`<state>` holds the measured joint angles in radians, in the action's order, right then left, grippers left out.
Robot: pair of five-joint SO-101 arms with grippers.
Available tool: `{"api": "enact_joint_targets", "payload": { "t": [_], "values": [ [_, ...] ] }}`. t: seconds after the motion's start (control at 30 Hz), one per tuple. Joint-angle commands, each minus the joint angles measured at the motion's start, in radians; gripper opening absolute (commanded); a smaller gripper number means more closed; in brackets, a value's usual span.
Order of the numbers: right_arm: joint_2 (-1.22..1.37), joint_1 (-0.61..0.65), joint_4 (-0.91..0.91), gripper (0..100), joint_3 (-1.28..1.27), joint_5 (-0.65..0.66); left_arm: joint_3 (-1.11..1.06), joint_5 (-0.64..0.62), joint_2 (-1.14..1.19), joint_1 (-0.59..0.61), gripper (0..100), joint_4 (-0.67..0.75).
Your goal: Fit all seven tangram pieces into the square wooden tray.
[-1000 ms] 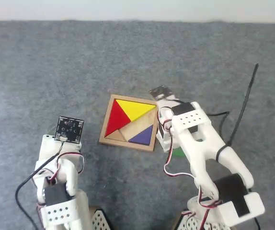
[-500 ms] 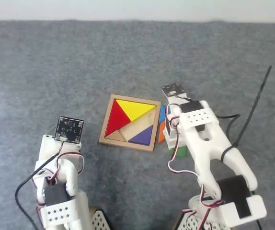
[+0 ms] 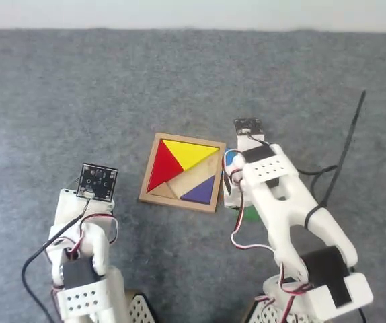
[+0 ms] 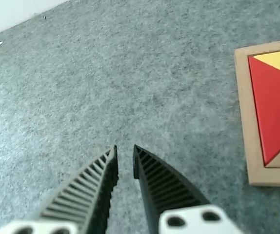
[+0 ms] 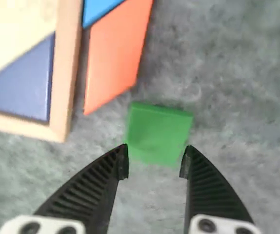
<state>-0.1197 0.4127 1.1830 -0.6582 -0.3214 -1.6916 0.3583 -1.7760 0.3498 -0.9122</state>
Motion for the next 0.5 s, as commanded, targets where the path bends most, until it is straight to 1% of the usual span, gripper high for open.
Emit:
{"api": "enact_joint_targets", "payload": {
  "t": [0.0, 0.27, 0.37, 0.4, 0.47],
  "values": [
    [-0.041, 0.030, -0.090, 19.1, -0.028, -0.038, 0.010, 0.011, -0.012, -0.002, 6, 0.029],
    [-0.039, 0.027, -0.162, 19.2, -0.068, -0.044, 0.010, 0.011, -0.012, -0.002, 6, 0.029],
    [-0.038, 0.016, -0.197, 19.4, -0.083, -0.074, 0.010, 0.011, -0.012, -0.002, 6, 0.028],
    [-0.038, 0.010, -0.194, 20.6, -0.083, -0.074, 0.010, 0.011, -0.012, -0.002, 6, 0.028],
    [-0.038, -0.008, -0.194, 26.1, -0.083, -0.075, 0.010, 0.011, -0.012, 0.000, 6, 0.028]
  ]
}}
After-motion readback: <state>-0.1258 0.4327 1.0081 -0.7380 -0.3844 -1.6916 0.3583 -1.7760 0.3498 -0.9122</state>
